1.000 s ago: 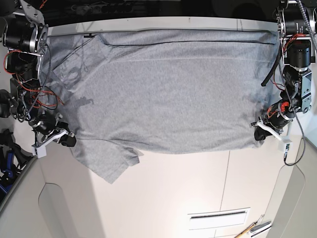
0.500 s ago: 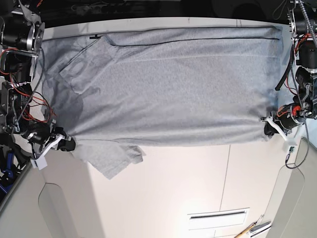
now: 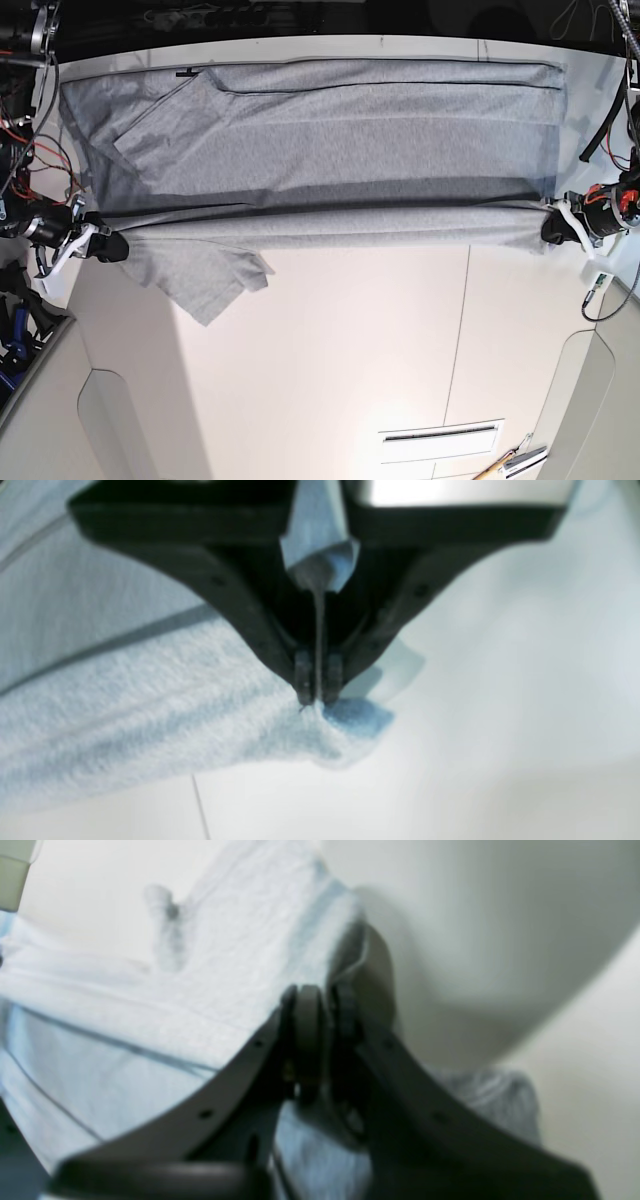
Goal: Fold the T-shirt properly
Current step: 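Fold the grasped strip over toward the shoulder edge with both grippers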
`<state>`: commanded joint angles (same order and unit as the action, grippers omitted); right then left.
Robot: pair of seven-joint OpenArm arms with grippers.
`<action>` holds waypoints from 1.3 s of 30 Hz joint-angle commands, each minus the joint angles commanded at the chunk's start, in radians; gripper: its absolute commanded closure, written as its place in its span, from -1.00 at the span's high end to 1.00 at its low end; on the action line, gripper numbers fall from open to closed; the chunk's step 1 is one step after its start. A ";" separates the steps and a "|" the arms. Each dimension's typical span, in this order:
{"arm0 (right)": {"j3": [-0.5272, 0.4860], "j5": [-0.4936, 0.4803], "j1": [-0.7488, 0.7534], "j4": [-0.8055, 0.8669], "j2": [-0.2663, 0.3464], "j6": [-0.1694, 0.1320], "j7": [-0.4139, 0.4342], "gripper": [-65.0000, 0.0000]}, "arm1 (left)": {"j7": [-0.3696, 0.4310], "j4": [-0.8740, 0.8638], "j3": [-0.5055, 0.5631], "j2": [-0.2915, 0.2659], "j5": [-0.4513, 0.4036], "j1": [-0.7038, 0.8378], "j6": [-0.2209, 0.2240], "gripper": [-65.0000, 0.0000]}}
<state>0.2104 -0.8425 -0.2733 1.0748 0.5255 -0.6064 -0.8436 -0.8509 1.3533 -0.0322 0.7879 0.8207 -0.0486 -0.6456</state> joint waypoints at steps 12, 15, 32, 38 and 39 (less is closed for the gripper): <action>0.065 0.011 0.205 0.110 0.011 0.005 0.006 -1.00 | -0.062 0.079 -0.002 0.013 0.005 0.155 0.013 -1.00; 0.065 0.060 0.222 0.106 0.008 0.006 0.029 -1.00 | -0.045 0.079 -0.002 0.002 0.002 0.154 0.013 -1.00; 0.278 0.132 0.211 0.264 -0.068 0.008 0.234 -0.21 | -0.017 0.079 -0.002 -0.010 0.002 0.154 0.012 -1.00; 0.134 0.289 0.069 0.137 -0.125 0.018 0.282 0.09 | -0.014 0.079 -0.002 -0.010 0.006 0.154 0.012 -1.00; 0.093 0.310 0.035 0.093 -0.124 0.018 0.296 0.09 | -0.014 0.079 -0.002 -0.010 0.006 0.154 0.012 -1.00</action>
<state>0.3038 -0.5323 -0.2382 1.1683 0.4011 -0.5880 -0.5480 -0.8646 1.4322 -0.0341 0.7784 0.8272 0.1055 -0.6338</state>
